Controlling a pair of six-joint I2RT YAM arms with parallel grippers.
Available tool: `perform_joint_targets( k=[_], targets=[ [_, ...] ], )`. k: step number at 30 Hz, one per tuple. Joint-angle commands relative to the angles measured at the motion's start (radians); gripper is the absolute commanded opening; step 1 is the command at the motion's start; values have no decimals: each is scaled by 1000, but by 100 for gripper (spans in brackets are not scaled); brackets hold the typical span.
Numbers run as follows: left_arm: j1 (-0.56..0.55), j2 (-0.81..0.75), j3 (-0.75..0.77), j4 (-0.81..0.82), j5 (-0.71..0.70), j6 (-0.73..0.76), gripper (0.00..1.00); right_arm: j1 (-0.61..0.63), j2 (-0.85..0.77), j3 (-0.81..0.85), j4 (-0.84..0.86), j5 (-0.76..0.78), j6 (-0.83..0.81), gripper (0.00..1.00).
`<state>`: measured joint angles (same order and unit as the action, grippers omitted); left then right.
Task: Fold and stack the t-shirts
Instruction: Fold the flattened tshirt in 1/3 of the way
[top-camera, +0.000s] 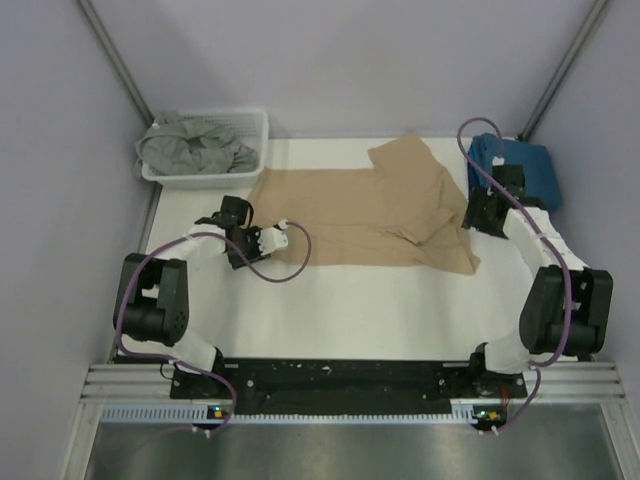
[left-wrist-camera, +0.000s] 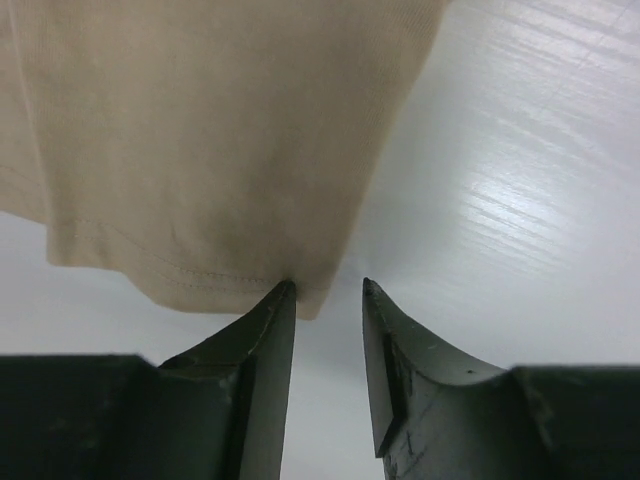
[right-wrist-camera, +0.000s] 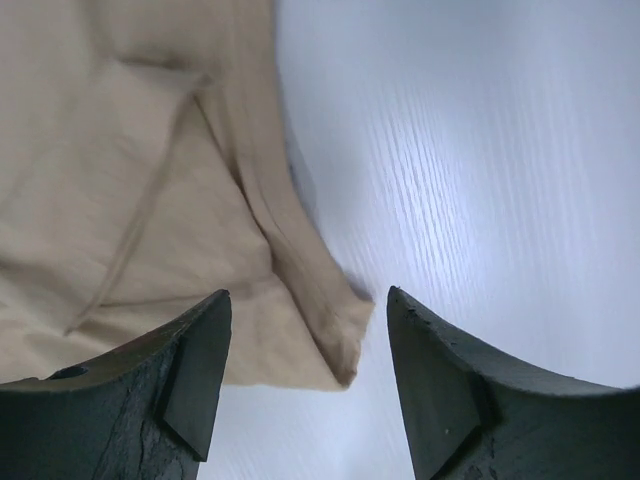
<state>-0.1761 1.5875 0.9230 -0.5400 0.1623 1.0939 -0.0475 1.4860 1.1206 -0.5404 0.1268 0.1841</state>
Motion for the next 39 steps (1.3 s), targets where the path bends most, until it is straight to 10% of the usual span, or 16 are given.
perform_joint_targets(
  k=[1,8,11,14,26,31,39],
  targets=[
    [3,-4,-27,75,-26,-5,32,-31,-23,-146,6,-59,175,63],
    [3,-50,-62,80,0,-3,0,-51,34,-289,114,-162,222,58],
    [7,-44,-38,46,-53,-12,0,-103,40,-306,120,-174,238,19],
    [29,-29,5,-58,-86,-3,0,-159,-25,-355,143,-171,245,3],
    [18,-196,-105,-200,5,54,0,-232,-121,-436,120,-170,206,0],
    [15,-274,-70,-137,120,52,58,-233,-102,-427,120,-197,195,0],
    [-39,-141,-47,3,128,75,67,-233,-99,-417,115,-184,166,0]
  ],
)
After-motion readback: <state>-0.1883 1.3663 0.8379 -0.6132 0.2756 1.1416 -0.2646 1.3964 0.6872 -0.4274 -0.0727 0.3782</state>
